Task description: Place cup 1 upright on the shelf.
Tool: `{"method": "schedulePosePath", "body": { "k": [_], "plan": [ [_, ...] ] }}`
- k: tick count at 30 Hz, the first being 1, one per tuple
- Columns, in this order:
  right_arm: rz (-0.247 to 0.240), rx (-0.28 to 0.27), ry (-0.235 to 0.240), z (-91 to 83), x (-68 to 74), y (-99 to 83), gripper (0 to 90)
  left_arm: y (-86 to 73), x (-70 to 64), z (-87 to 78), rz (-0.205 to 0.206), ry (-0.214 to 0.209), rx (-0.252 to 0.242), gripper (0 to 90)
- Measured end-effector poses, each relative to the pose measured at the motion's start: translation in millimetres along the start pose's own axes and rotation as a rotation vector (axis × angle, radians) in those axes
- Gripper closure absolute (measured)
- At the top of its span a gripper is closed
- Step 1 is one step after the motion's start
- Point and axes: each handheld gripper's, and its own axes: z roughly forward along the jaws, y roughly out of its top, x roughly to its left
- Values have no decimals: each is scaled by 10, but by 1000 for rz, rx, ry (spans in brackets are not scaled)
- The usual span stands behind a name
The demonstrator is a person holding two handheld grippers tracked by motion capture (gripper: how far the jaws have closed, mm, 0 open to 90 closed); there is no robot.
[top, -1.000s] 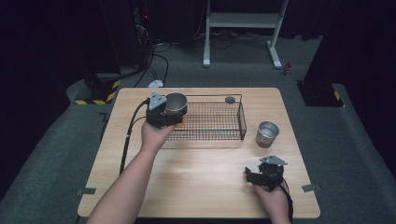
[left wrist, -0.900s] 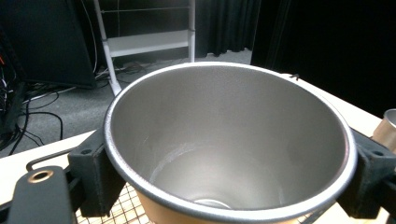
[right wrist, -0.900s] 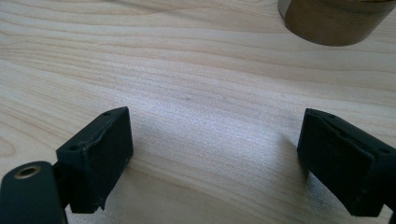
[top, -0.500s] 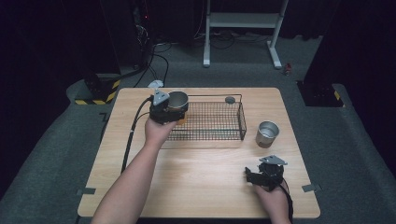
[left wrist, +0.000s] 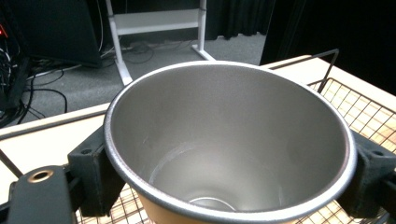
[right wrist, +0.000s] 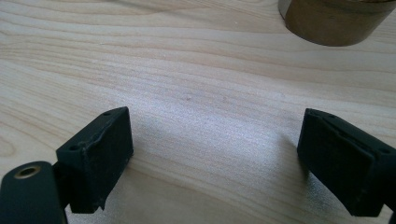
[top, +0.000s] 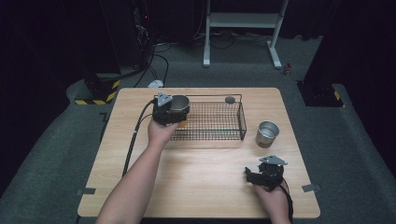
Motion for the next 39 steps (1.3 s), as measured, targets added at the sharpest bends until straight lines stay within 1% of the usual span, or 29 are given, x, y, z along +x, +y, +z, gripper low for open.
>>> {"method": "schedulePosePath", "body": {
  "k": [5,8,11,14,16,18,21,22,24,28,29,33,36,38,39],
  "plan": [
    [-2,0,0,0,-1,0,103,-80,-13,54,16,16,30,136],
    [-3,-1,0,1,-2,0,103,-121,-20,80,6,17,39,136],
    [-1,0,0,0,0,0,104,-144,-28,98,12,26,50,136],
    [0,0,0,0,0,0,104,-166,-28,116,-1,26,58,136],
    [0,0,0,0,0,0,103,-183,-26,128,5,40,65,136],
    [-1,0,0,0,-1,0,104,-202,-20,140,2,48,72,136],
    [-3,-1,0,1,-2,0,104,-230,2,155,-5,45,82,136],
    [0,0,0,0,0,0,103,-240,2,163,-13,43,88,136],
    [-2,-1,0,0,-1,0,103,-251,6,173,-7,48,97,136],
    [-2,-1,0,0,-2,0,103,-265,4,187,-13,51,113,136],
    [-2,-1,0,1,-2,0,103,-270,3,190,-7,55,119,136],
    [0,0,0,0,0,0,104,-289,1,200,1,60,127,136],
    [-1,0,0,0,0,0,104,-298,-3,204,-3,59,126,136],
    [0,0,0,0,1,0,104,-305,-4,210,3,58,129,136],
    [0,0,0,0,0,0,104,-312,-9,213,-4,56,127,136]
  ]
}}
